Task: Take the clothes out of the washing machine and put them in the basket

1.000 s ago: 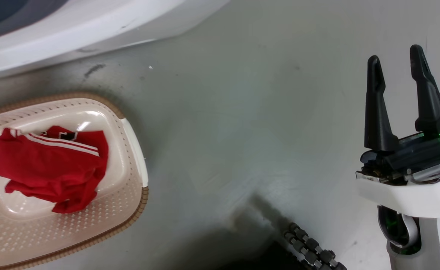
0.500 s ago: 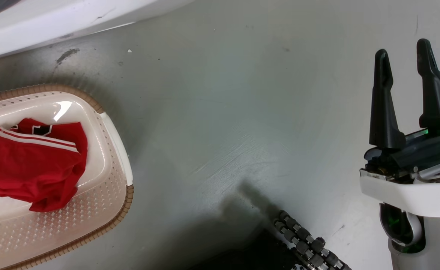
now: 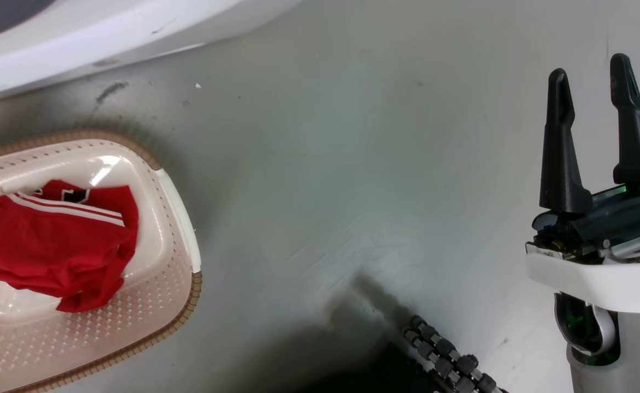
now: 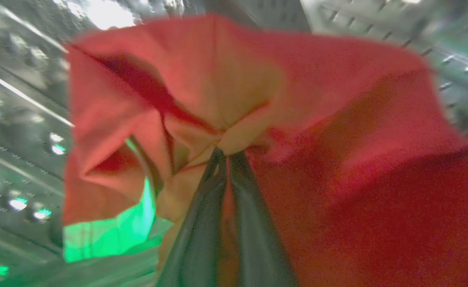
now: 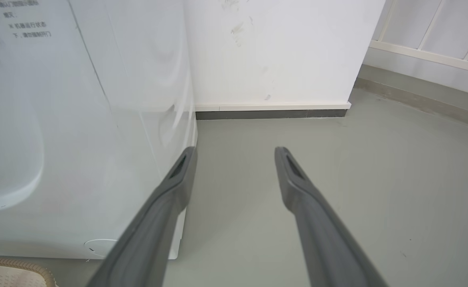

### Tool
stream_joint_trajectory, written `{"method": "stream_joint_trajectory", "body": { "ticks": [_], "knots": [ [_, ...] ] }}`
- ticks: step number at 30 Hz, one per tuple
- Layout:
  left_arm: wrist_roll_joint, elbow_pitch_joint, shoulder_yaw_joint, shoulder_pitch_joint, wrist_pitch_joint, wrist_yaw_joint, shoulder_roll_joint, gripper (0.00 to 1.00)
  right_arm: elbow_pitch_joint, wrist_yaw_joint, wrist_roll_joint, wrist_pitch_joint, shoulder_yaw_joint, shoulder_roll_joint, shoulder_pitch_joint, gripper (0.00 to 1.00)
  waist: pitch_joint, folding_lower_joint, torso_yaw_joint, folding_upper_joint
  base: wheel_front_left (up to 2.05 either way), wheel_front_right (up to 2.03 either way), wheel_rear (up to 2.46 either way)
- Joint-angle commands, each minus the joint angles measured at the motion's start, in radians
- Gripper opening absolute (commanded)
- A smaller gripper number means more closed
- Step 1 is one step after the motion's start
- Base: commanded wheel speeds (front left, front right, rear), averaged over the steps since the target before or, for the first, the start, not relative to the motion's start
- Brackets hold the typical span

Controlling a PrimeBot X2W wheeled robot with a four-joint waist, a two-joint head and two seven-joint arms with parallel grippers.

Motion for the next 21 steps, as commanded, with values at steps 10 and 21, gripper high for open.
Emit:
{"method": "stream_joint_trajectory", "body": {
  "ticks": [10,21],
  "knots": [
    [-0.064,0.076,-0.028,0.130,-0.367,-0.001,-0.042,0.00,0.025,-0.001,-0.050,-0.002,-0.008,0.000,0.028,1.00,-0.160,-0.0001,0.058,0.0000,0.00,0.00,0.00],
    [-0.108,0.141,-0.040,0.311,-0.674,0.003,-0.113,0.00,0.053,-0.001,-0.099,-0.002,-0.008,0.000,0.080,1.00,-0.311,-0.0001,0.111,0.0000,0.00,0.00,0.00]
  ]
}}
